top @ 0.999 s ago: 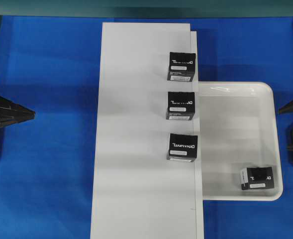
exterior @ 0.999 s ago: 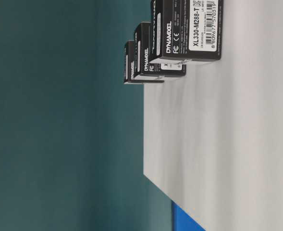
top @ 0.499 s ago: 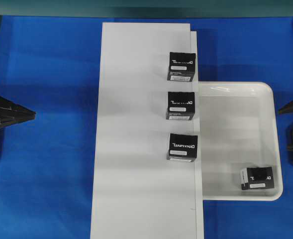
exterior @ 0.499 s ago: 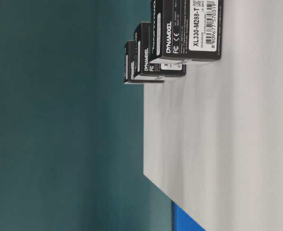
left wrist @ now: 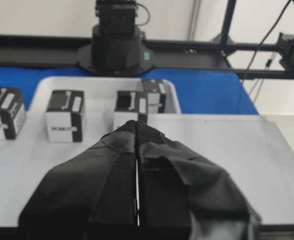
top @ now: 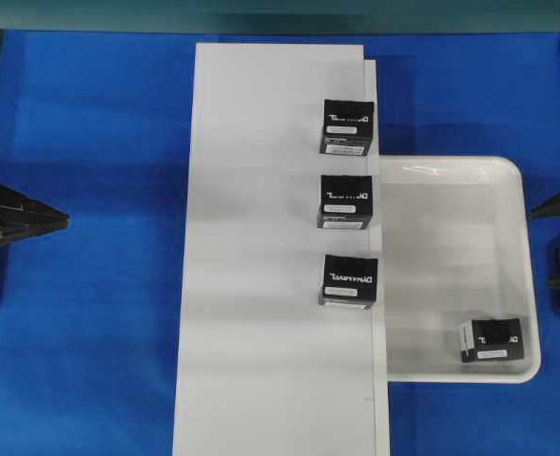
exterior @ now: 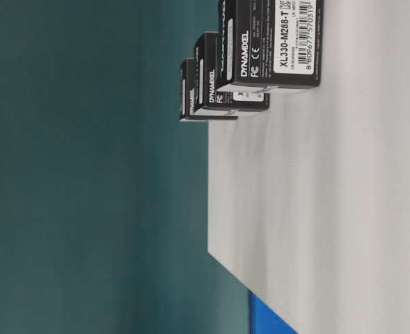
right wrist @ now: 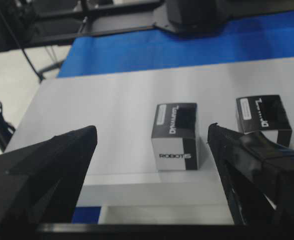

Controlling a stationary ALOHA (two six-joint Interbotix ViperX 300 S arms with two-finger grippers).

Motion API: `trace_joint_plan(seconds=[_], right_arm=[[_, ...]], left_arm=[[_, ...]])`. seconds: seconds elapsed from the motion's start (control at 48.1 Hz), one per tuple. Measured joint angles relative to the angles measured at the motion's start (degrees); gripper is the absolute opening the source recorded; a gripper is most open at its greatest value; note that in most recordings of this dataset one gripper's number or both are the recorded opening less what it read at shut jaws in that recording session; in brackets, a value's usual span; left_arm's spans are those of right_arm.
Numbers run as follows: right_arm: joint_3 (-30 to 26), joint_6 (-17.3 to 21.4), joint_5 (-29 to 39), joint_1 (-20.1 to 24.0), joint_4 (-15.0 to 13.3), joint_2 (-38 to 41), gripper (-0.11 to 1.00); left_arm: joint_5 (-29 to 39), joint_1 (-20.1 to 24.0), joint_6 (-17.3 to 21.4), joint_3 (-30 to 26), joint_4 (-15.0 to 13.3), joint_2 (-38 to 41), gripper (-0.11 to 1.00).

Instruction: Place the box from the white plastic tray onto the white base.

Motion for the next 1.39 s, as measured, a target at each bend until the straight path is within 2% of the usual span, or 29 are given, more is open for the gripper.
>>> trace_joint_plan(seconds=[0.666, 1.02, 1.248, 1.394], right_arm=[[0.00, -0.18, 0.00, 0.00, 0.00, -0.53, 0.97], [0.00, 0.00, 1.58, 0.00, 0.00, -0.70, 0.97], [0.26, 2.02, 5.98, 0.00, 0.35, -0.79, 0.97], [0.09, 2.20, 11.07, 0.00, 0.35, -1.76, 0.97]], left_arm=[[-0.35, 0.00, -0.18, 0.00, 0.00, 0.00, -0.05], [-2.64, 0.00, -0.35, 0.00, -0.09, -0.35, -0.05], [-3.34, 0.00, -0.35, 0.00, -0.09, -0.35, -0.05], [-3.43, 0.00, -0.35, 0.09, -0.09, -0.62, -0.05]])
